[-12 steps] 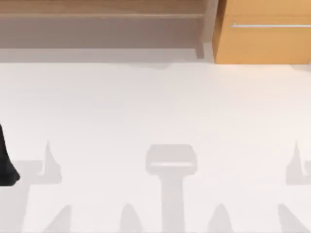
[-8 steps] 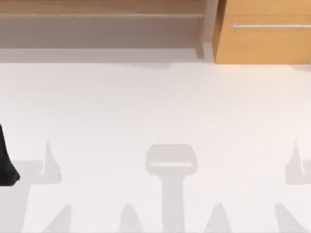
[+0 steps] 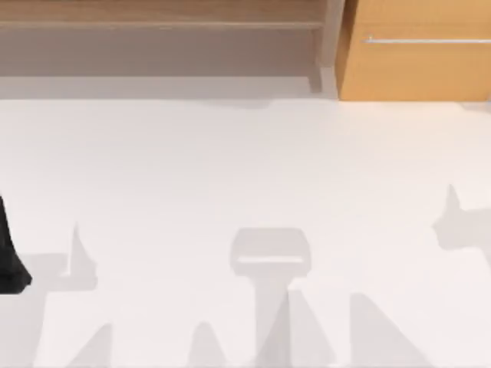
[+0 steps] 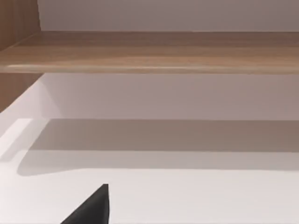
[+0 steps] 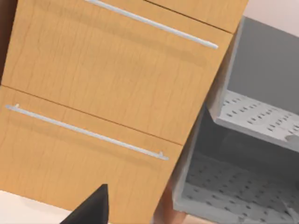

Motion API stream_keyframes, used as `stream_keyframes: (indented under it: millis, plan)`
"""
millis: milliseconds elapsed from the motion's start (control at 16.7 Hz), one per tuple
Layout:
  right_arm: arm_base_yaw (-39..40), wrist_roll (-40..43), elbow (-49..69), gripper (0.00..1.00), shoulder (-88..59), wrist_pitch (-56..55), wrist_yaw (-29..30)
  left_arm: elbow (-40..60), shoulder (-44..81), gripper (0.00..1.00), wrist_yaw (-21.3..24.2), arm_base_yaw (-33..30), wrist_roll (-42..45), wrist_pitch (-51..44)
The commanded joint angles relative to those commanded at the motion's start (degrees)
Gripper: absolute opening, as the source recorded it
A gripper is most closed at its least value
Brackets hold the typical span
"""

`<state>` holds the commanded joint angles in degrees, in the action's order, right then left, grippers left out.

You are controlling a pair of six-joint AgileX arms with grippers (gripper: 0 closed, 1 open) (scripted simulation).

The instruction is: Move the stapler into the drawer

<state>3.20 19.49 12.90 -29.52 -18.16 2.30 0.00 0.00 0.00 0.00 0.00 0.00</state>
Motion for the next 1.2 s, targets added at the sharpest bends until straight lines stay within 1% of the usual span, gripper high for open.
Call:
stream_keyframes:
  millis: [180,540,780,1020,1200]
  plan:
    - [1.1,11.4,7.4,1.0,-16.3,-10.1,1.9,0.0,0.0,1.0,0.0,0.0,0.0,0.0]
    - [3.7,36.8,23.0,1.0,-51.2,-31.1,5.6,0.0,0.0,1.0,0.0,0.0,0.0,0.0]
    - [5.4,52.3,32.0,1.0,-73.0,-43.1,7.6,0.0,0.0,1.0,0.0,0.0,0.0,0.0]
    - [6.5,63.7,38.2,1.0,-89.7,-51.5,9.1,0.0,0.0,1.0,0.0,0.0,0.0,0.0]
    - [6.9,68.6,40.7,1.0,-96.7,-54.7,9.7,0.0,0.0,1.0,0.0,0.0,0.0,0.0]
